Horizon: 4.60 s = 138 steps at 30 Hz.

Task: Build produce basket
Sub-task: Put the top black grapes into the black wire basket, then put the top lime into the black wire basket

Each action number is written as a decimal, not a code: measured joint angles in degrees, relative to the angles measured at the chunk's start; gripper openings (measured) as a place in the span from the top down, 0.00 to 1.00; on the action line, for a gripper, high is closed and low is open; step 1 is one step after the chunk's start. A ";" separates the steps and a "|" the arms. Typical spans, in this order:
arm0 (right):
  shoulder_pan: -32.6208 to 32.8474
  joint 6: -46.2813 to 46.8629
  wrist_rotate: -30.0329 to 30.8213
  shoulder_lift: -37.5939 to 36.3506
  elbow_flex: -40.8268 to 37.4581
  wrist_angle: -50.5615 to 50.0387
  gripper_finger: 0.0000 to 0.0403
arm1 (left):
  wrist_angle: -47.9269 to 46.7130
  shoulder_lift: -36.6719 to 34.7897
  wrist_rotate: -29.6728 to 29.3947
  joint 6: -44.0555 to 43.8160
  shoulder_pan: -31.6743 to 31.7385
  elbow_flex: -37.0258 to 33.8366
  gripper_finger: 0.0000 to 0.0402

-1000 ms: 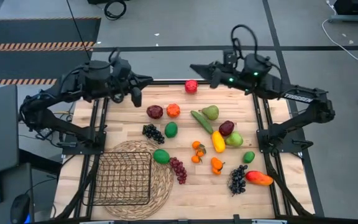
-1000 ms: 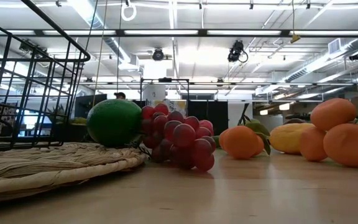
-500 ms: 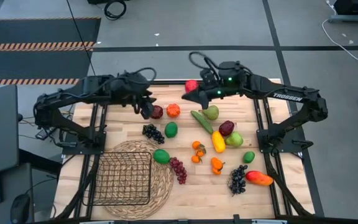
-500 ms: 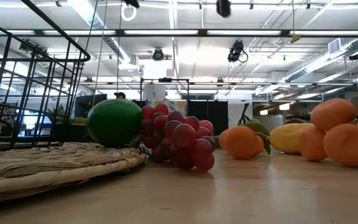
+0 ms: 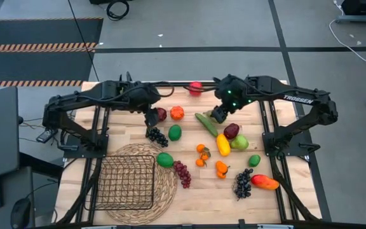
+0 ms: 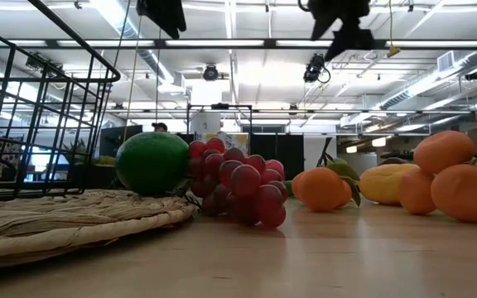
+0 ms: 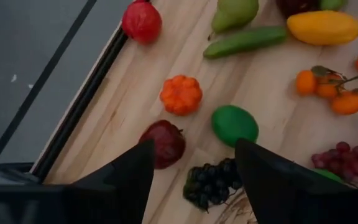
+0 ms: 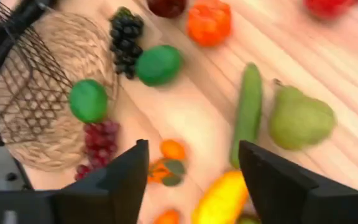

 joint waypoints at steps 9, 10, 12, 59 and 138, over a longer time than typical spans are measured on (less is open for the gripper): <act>3.23 1.44 8.61 -6.42 -0.02 -2.61 0.27 | 15.35 -5.68 10.62 -4.05 -0.02 -23.44 0.47; 3.47 1.75 9.57 -7.27 -0.19 -2.61 0.27 | 16.80 -6.18 11.65 -4.98 -0.02 -25.85 0.47; 3.78 2.16 11.53 -8.98 -0.74 -2.66 0.27 | 19.55 -6.40 13.09 -6.21 0.00 -29.79 0.47; 11.32 9.17 18.61 -5.50 -1.79 -1.49 0.27 | 33.49 4.25 19.61 -2.30 5.75 -43.12 0.85; 9.71 6.91 23.78 -5.61 -1.77 0.85 0.32 | -15.91 -3.73 13.52 -41.69 -33.83 -6.25 0.36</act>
